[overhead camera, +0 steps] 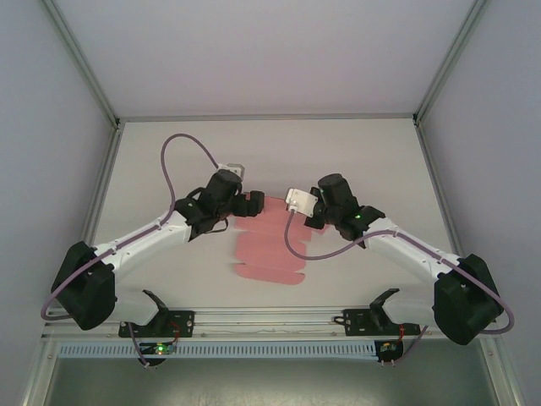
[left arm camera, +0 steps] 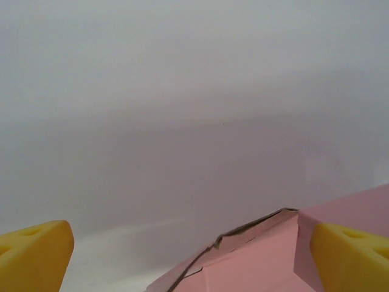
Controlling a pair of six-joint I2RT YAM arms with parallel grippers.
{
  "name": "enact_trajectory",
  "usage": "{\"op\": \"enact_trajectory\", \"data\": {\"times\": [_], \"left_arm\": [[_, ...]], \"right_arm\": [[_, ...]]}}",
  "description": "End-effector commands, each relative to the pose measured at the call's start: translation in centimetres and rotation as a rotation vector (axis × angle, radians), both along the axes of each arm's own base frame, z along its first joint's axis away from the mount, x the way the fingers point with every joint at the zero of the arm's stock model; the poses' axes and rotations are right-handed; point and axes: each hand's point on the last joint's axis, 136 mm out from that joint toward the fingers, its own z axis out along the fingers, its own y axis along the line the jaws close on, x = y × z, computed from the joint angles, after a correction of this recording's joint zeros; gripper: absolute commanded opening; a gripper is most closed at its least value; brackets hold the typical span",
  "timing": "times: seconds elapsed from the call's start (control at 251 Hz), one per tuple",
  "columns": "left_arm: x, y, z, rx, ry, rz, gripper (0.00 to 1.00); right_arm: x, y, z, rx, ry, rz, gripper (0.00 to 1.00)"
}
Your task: Assemble paper box
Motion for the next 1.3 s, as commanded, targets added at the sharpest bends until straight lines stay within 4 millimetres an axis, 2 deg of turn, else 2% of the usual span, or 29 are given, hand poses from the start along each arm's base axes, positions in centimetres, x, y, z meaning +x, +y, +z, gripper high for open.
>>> {"op": "enact_trajectory", "data": {"times": [0.0, 0.223, 0.483, 0.583, 0.698, 0.826, 1.026, 1.121, 1.221, 1.297], "left_arm": [[1.3, -2.0, 2.3, -0.118, -0.149, 0.057, 1.0], [1.9, -2.0, 4.4, -0.215, -0.264, 0.188, 1.0], [2.0, -2.4, 4.4, -0.247, -0.274, 0.274, 1.0], [1.8, -1.9, 4.7, -0.19, -0.275, 0.274, 1.0], [0.8, -0.6, 5.2, -0.107, -0.259, 0.263, 1.0], [-0.9, 1.9, 5.2, -0.013, -0.21, 0.253, 1.0], [-4.3, 5.0, 4.9, 0.026, -0.117, 0.154, 1.0], [-5.4, 6.9, 4.1, -0.037, -0.072, 0.168, 1.0], [-6.1, 7.7, 3.5, -0.177, -0.036, 0.143, 1.0], [-6.5, 7.4, 3.5, -0.275, -0.04, 0.093, 1.0]], "right_arm": [[-1.8, 3.1, 3.1, 0.168, 0.01, 0.141, 0.0], [-2.5, 3.3, 2.9, 0.204, 0.072, 0.164, 0.0], [-2.7, 3.5, 3.3, 0.246, 0.089, 0.172, 0.0], [-2.3, 3.2, 3.4, 0.247, 0.08, 0.148, 0.0], [-1.4, 2.4, 3.4, 0.231, 0.043, 0.089, 0.0], [-1.2, 1.6, 3.3, 0.215, 0.003, 0.075, 0.0], [-0.4, 0.9, 3.7, 0.269, 0.053, 0.034, 0.0], [-0.3, 0.8, 3.3, 0.27, 0.072, 0.031, 0.0], [-0.3, 0.9, 3.2, 0.288, 0.096, 0.04, 0.0], [-0.3, 0.9, 3.2, 0.307, 0.115, 0.039, 0.0]]}}
